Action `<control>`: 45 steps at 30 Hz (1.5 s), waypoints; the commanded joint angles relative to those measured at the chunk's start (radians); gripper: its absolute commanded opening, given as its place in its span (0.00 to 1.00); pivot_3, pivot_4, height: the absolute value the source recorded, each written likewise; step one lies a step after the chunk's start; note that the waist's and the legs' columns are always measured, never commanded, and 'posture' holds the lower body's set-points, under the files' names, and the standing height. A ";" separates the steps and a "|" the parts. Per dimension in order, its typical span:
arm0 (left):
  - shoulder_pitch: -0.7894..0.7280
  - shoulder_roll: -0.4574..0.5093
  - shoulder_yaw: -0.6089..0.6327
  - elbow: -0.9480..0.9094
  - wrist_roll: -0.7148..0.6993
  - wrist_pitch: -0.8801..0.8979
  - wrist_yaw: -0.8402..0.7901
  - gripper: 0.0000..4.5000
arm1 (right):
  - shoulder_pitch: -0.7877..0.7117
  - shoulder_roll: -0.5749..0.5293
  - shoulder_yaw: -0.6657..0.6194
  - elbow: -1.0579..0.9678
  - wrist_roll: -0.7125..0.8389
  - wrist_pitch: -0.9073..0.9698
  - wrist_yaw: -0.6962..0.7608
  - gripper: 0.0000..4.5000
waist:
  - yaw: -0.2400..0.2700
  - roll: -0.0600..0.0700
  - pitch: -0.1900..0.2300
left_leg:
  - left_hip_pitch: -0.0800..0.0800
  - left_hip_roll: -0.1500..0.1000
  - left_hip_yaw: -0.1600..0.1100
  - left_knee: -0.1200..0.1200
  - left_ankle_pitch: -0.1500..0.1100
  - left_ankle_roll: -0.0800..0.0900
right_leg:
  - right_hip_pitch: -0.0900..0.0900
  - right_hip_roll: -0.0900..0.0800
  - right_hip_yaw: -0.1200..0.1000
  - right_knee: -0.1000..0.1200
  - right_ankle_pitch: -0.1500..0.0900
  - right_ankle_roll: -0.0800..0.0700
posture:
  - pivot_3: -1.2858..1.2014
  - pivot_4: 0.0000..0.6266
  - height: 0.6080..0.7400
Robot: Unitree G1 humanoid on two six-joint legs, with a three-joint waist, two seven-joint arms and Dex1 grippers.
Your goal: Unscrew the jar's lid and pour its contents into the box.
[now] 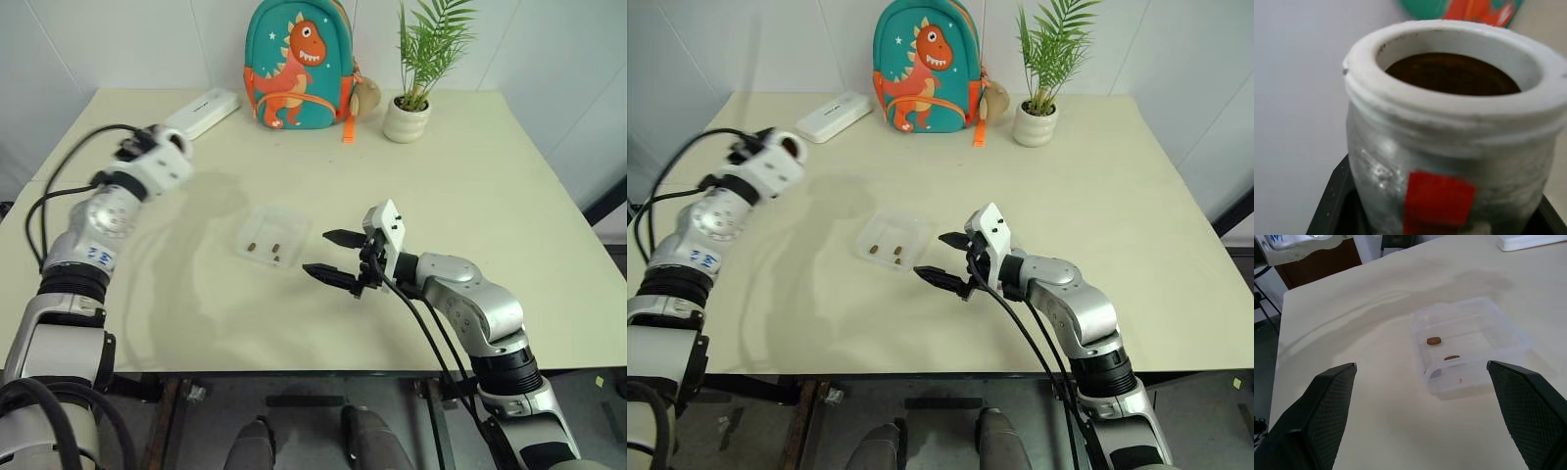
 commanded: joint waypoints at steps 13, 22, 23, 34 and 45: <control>0.201 -0.098 0.398 -0.016 -0.470 0.155 -0.306 0.44 | -0.025 -0.005 0.017 -0.030 -0.020 -0.034 0.004 1.00 | 0.010 -0.002 -0.001 | 0.001 0.000 -0.001 0.003 0.000 0.000 | 0.002 0.000 0.000 0.001 0.001 -0.001 | 0.52 0.24 1.00; 0.291 -0.096 0.380 -0.075 -0.455 0.094 -0.318 0.71 | -0.023 -0.009 0.021 -0.033 -0.025 -0.047 0.011 1.00 | 0.007 -0.002 -0.001 | 0.001 0.000 -0.001 0.003 0.000 0.000 | 0.002 0.000 0.000 0.000 0.002 -0.001 | 0.52 0.24 1.00; 0.303 -0.093 0.375 -0.089 -0.451 0.092 -0.322 0.78 | -0.024 -0.008 0.019 -0.030 -0.028 -0.054 0.009 1.00 | 0.007 -0.002 -0.001 | 0.001 0.000 -0.001 0.003 0.000 0.000 | 0.002 0.000 0.000 0.000 0.002 -0.001 | 0.52 0.24 1.00; 0.646 -0.055 0.389 -0.591 -0.465 0.290 -0.339 0.99 | -0.005 0.012 -0.014 -0.033 -0.040 -0.165 -0.016 1.00 | 0.002 -0.002 -0.001 | 0.001 0.001 -0.001 0.002 0.000 0.000 | 0.002 0.000 0.000 0.000 0.002 -0.001 | 0.52 0.24 1.00; 0.965 0.055 0.471 -1.002 -0.564 0.256 -0.620 0.99 | 0.050 -0.068 -0.090 0.006 -0.038 -0.447 0.124 1.00 | 0.007 -0.002 -0.001 | 0.002 0.002 0.000 0.001 0.000 -0.001 | 0.002 0.000 0.000 -0.004 -0.001 -0.010 | 0.52 0.24 1.00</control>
